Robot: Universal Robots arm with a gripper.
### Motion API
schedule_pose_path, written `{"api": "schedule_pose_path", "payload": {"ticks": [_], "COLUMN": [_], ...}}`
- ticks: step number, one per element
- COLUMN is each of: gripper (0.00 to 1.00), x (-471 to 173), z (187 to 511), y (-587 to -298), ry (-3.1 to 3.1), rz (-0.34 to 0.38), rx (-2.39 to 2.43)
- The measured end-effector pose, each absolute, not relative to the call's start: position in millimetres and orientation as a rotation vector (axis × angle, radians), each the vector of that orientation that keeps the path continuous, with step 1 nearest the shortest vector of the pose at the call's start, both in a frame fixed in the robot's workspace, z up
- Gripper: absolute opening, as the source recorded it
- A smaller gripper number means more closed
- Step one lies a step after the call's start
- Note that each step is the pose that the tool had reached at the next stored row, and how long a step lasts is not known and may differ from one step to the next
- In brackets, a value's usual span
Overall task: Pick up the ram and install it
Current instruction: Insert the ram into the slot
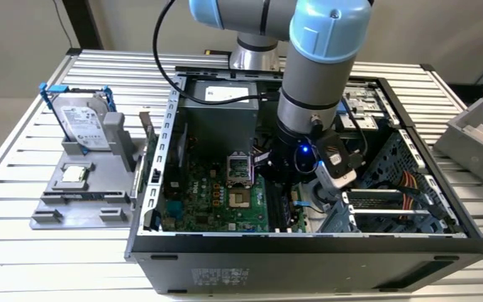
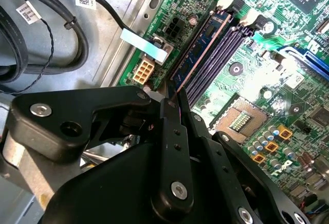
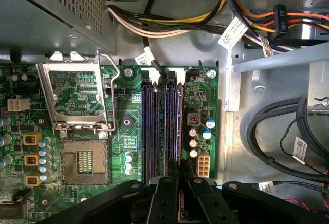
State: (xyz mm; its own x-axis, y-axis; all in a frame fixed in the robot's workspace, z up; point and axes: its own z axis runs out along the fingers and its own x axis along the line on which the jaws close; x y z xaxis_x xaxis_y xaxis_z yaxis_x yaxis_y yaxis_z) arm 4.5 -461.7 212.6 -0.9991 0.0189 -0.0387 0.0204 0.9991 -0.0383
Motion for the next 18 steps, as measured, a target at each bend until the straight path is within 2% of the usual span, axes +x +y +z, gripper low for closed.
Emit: {"api": "schedule_pose_path", "payload": {"ticks": [13, 14, 18], "gripper": [0.0, 1.0, 1.0], "x": [4.5, 4.6, 4.5], "z": [209.9, 210.0, 212.5], "y": [-461.5, -461.5, -461.7], "ry": [3.103, 3.103, 3.104], "rz": [-0.058, -0.059, -0.062], "rx": [0.031, 0.031, 0.03]}}
